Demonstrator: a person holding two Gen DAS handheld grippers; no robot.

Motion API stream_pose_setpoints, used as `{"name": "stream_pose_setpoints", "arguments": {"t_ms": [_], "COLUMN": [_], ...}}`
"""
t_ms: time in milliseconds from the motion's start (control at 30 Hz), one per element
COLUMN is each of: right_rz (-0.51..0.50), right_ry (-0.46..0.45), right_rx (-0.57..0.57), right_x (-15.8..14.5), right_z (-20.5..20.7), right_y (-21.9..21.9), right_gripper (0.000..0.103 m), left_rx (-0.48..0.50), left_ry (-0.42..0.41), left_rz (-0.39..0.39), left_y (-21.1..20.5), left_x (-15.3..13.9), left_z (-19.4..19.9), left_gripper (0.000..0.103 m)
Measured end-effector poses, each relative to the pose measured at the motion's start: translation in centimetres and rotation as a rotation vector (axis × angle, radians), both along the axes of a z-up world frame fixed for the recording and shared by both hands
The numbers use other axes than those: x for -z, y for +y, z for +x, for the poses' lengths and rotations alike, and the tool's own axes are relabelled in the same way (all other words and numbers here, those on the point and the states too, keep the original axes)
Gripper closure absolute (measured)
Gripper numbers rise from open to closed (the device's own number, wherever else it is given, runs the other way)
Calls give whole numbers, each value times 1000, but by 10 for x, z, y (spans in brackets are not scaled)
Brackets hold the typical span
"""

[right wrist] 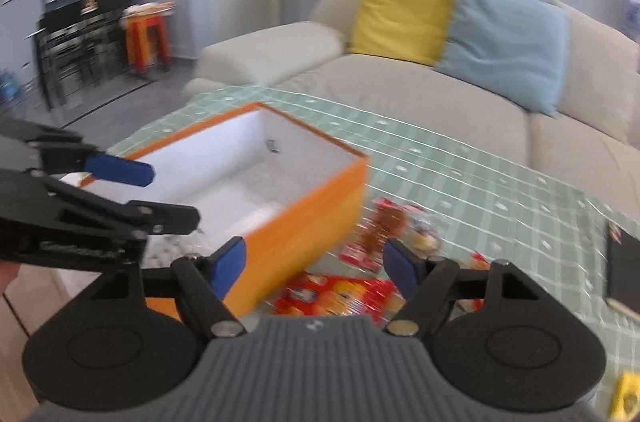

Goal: Organize snacks
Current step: 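Withdraw both open tools from the box back to the snack pile, then grasp red stick pack with left tool while right tool grasps clear snack bag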

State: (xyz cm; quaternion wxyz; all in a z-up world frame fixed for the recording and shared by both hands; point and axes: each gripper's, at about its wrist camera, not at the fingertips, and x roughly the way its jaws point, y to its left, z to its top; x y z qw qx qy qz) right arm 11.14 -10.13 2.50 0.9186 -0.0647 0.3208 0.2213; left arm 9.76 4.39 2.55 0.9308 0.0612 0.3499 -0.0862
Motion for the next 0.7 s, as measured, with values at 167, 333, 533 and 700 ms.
{"name": "stream_pose_setpoints", "arguments": {"t_ms": [167,333,533,700], "right_rz": [-29,-20,12,45], "right_ry": [-38,-8,64,105], "right_rx": [129,198,280,287], "right_x": [8,24,52,61], "right_z": [-15,-21,-23,-16], "right_y": [-34,-75,-113,-121], "right_gripper": [21,21,22,22], "left_rx": [37,58,137,182], "left_ry": [-39,-27,12,35], "left_rz": [-17,-68,-58,-15], "left_y": [-27,-49,-76,-86], "left_x": [7,20,44,60], "left_z": [-10,-15,-19,-10], "left_gripper": [34,36,36,34]}}
